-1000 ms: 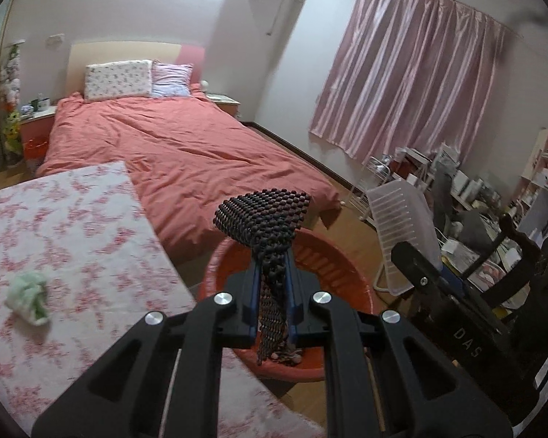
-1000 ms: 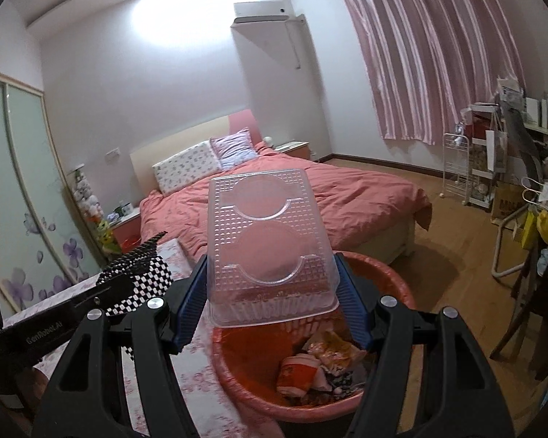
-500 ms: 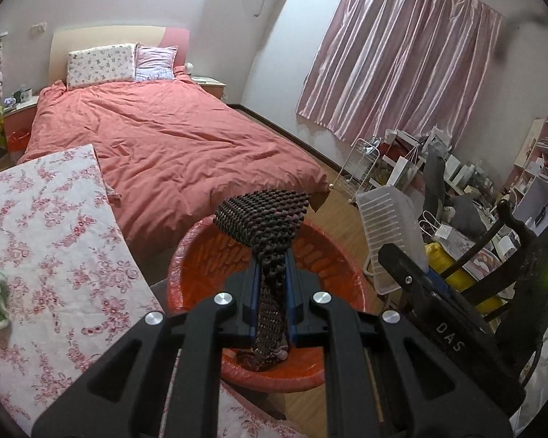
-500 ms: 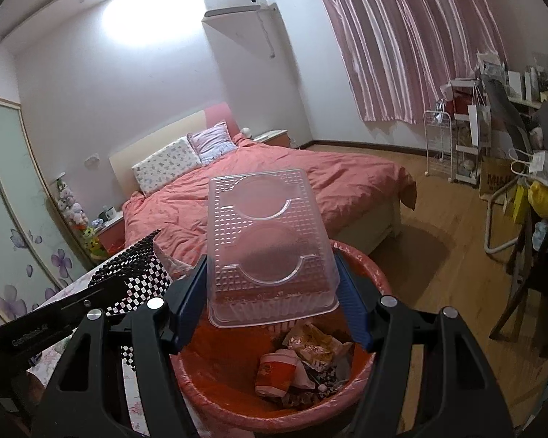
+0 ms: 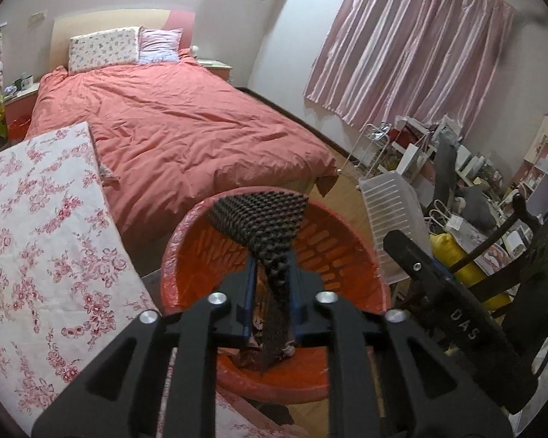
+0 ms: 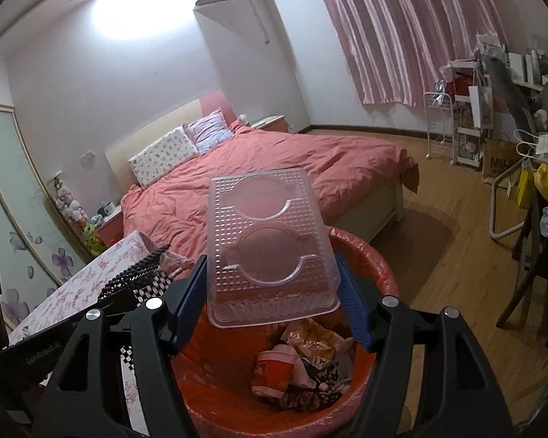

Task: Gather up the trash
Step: 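Open both tools to drop the mesh pad and tray into the basket, then move both tools back over the bed clutter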

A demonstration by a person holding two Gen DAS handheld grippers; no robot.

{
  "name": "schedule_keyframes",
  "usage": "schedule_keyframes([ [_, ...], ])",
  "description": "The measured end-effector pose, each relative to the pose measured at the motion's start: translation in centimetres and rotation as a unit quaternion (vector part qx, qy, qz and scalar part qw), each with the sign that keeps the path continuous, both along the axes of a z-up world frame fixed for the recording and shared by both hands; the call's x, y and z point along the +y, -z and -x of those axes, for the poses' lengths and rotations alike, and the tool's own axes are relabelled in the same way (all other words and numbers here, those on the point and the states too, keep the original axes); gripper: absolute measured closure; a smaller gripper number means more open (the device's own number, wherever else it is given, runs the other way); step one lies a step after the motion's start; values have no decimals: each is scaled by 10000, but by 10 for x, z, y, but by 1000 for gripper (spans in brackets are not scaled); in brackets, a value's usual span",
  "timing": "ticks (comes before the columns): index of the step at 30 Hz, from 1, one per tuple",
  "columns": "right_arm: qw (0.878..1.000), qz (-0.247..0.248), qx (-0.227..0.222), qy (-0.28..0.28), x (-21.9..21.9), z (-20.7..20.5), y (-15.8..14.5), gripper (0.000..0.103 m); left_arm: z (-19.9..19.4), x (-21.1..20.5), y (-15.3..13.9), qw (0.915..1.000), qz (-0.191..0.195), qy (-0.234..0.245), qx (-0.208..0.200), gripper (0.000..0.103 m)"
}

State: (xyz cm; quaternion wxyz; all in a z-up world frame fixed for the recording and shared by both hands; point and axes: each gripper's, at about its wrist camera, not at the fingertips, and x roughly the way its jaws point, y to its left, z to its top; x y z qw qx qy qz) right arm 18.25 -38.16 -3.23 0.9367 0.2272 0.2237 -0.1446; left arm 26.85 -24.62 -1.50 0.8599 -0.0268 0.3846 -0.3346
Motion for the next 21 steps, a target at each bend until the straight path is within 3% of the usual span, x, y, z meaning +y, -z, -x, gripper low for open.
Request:
schedule_keyframes([
  [2,10000,-59,44,-10,-2,-3,2,35,-3,2,5,9999,-28,-85,60,63],
  [5,9998,-177,95,-52,-5,-3,6,34,-9,4,12,9998,-99,-144,128,57],
  [11,9997,-174,185,-40,-1,-3,8,31,-15,18,20,9990,-185,-328,226,52],
  [21,9994,36,239,-228,21,-6,-4,31,-14,65,15,9963,-476,-714,32,44],
])
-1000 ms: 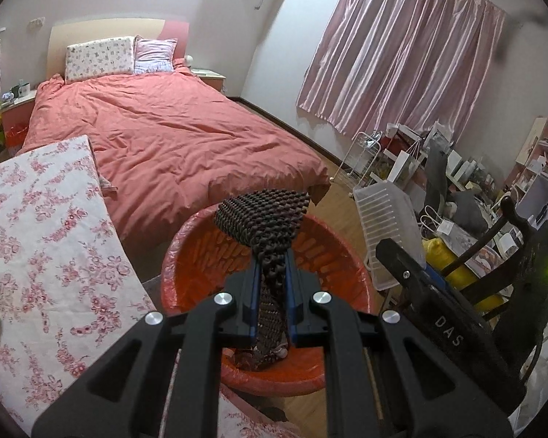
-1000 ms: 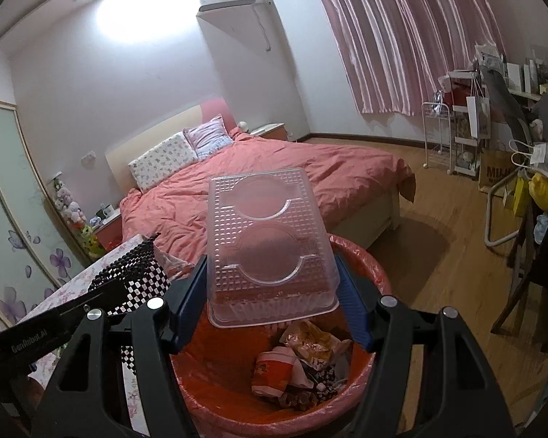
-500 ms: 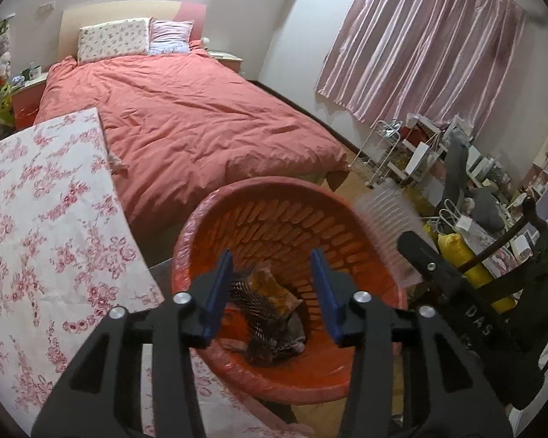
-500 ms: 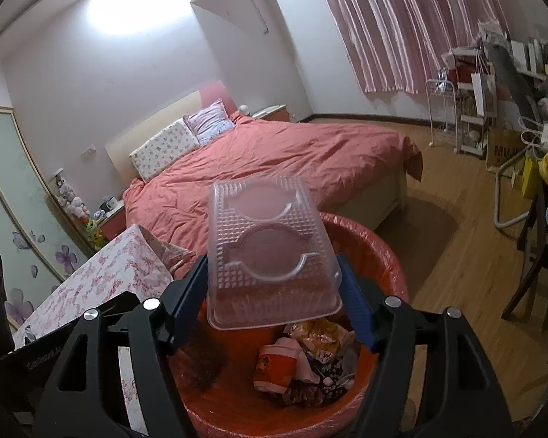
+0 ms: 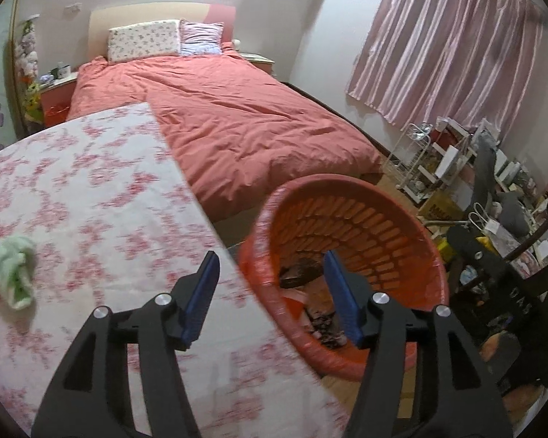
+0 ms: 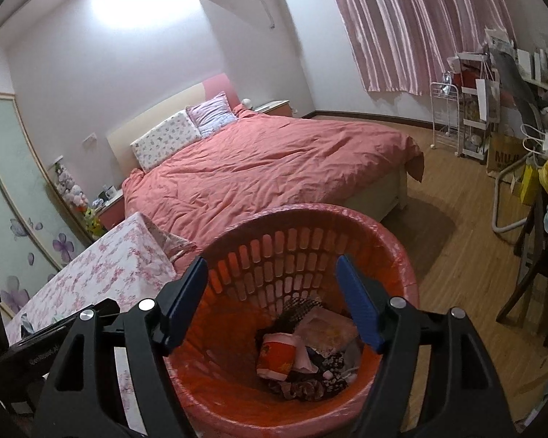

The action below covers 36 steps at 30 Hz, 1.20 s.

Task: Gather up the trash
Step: 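Move both tools back over the bed clutter, then grasp the snack bag with the left tool while the right tool grasps the mint-green cloth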

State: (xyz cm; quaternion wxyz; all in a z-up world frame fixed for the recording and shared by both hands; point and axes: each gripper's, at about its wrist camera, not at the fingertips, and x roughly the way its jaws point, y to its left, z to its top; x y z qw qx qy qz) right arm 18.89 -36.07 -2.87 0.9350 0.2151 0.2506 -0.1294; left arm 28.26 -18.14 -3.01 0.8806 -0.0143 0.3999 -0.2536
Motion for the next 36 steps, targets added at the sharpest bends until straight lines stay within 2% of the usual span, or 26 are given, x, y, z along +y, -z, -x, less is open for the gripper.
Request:
schedule_keyframes([
  [7,9985,256,-14,-477,42,-9,-18,31,1,54,-6,9991,-104,-400,-73,42],
  [12,9947,428,5,-940,79,-18,-30,31,3,116,-12,9951,-231,-943,-182,34],
  [15,9884,587,33,-1397,116,-29,-38,31,4,163,-17,9884,-395,-1436,-311,26],
  [19,9780,795,98,-1927,164,-41,-41,31,3,235,-19,9734,-606,-2183,-346,18],
  [22,9673,907,225,-2357,202,-54,-39,31,4,292,-18,9596,-602,-2736,-277,14],
  [26,9550,1021,514,-2737,248,-77,-25,32,6,343,-17,9463,-611,-3163,-263,10],
  [30,9466,1070,817,-2930,285,-96,-9,39,6,378,-14,9392,-571,-3376,-240,10],
  [36,9410,1196,1109,-2965,314,-116,11,41,4,400,-8,9381,-393,-3438,-176,10],
])
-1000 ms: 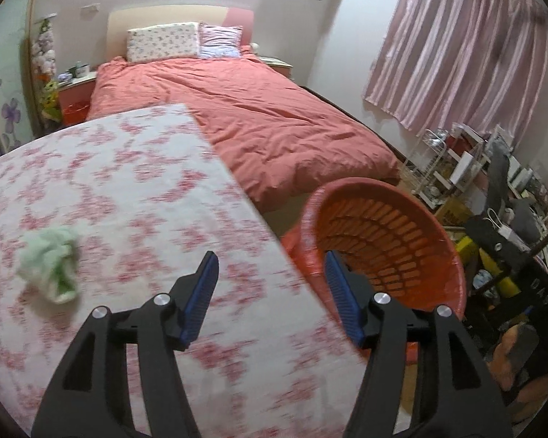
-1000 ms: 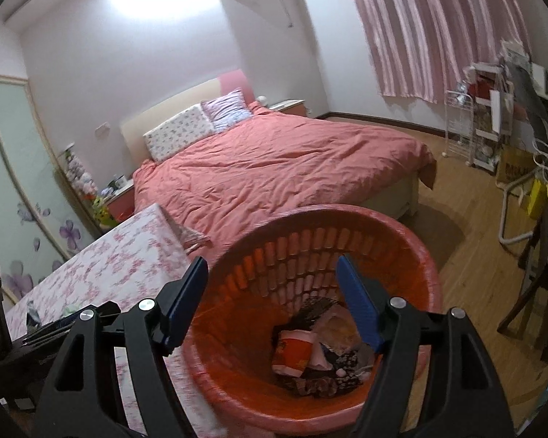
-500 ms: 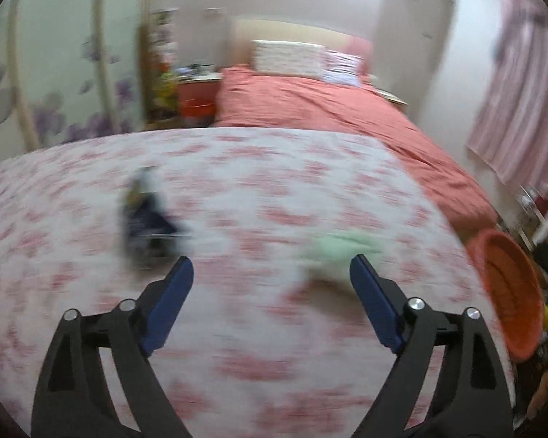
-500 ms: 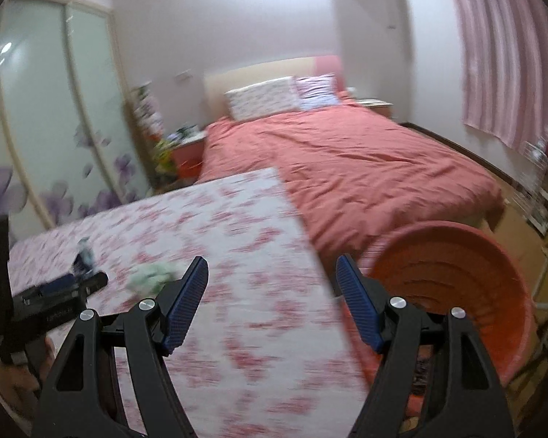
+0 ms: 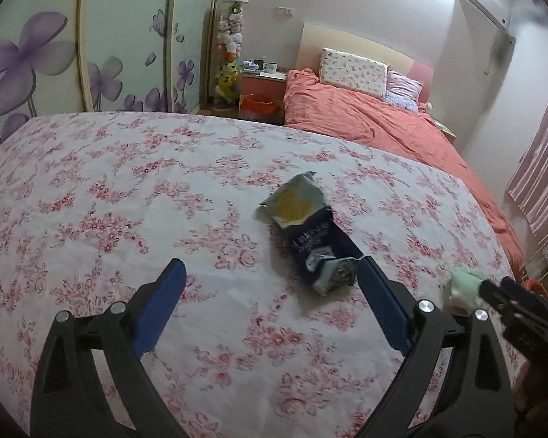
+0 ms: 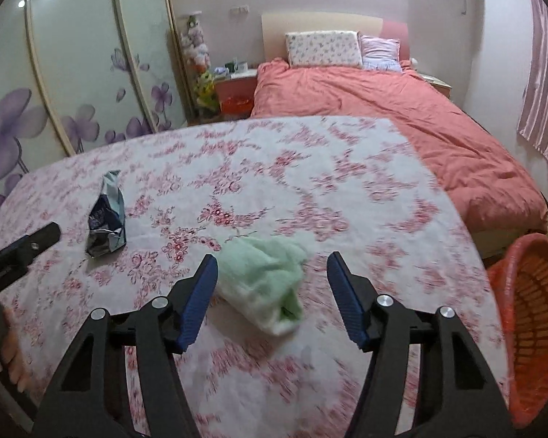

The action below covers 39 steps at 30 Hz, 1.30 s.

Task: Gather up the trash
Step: 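Grasp the snack bag with the left tool while the right tool grasps the mint-green cloth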

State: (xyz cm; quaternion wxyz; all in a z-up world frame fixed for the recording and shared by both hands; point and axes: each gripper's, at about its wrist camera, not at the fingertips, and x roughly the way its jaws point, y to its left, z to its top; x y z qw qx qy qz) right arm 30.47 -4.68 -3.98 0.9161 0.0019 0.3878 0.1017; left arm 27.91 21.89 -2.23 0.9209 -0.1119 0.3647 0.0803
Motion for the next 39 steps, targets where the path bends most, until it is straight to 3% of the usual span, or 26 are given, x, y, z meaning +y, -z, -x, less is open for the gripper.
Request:
schedule_keyframes([
  [4,9995,153,274,-52,15,-12,17,56,-9,0,5,9999,106,37,26,10],
  [8,9994,136,304,-123,12,-5,20,88,-19,-7,10,9998,146,123,60,10],
  [10,9997,116,212,-83,8,3,16,91,-24,-11,12,9997,156,167,76,11],
  [18,9997,-138,67,170,-22,13,8,92,-61,-31,22,9992,34,149,365,18],
  [23,9995,-188,80,230,-35,14,9,92,-80,-31,37,9971,10,-28,765,29],
  [24,9995,-205,82,240,-36,14,9,92,-81,-30,38,9971,2,-84,757,29],
  [28,9993,-250,72,264,-43,16,9,92,-81,-32,37,9972,-107,-48,744,49],
  [39,9984,-372,-118,410,-60,31,0,92,-64,-39,25,9987,-161,209,447,65],
])
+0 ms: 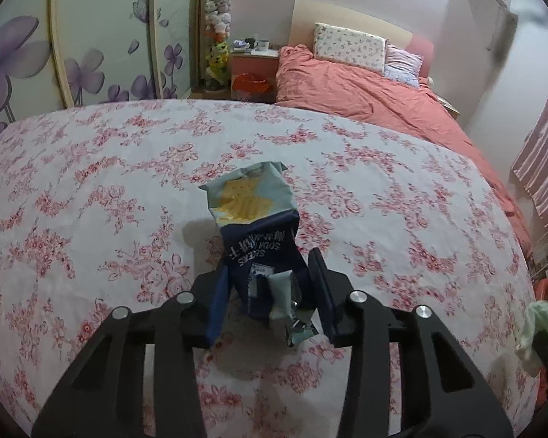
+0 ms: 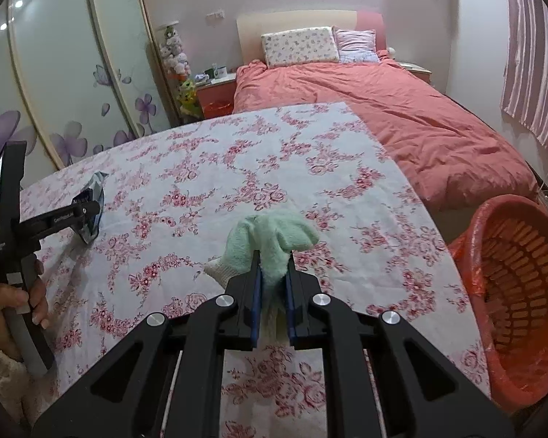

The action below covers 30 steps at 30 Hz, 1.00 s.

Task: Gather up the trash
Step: 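Grasp the snack bag with the left tool while the right tool grasps the mint-green cloth, then carry the snack bag with the left tool while the right tool carries the cloth to the basket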

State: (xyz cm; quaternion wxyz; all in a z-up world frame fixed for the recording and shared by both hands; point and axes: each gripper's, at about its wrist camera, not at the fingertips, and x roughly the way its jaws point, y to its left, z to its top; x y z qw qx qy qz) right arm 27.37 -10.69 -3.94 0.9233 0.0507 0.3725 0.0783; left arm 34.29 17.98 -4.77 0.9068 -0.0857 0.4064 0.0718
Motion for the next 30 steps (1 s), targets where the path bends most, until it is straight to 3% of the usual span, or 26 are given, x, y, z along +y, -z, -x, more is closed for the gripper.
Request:
schedule_keyframes([
  [4,10000,-16,-43,47,-5,5,-3,92,6,-6,-1,9999,-19,140,-29,71],
  [18,9981,-251,-446,357,-35,38,-24,92,54,-48,-38,9948,186,841,-546,72],
  [30,9846,-170,-1406,1028,-82,90,-57,92,109,-138,-90,9737,486,1950,-1074,72],
])
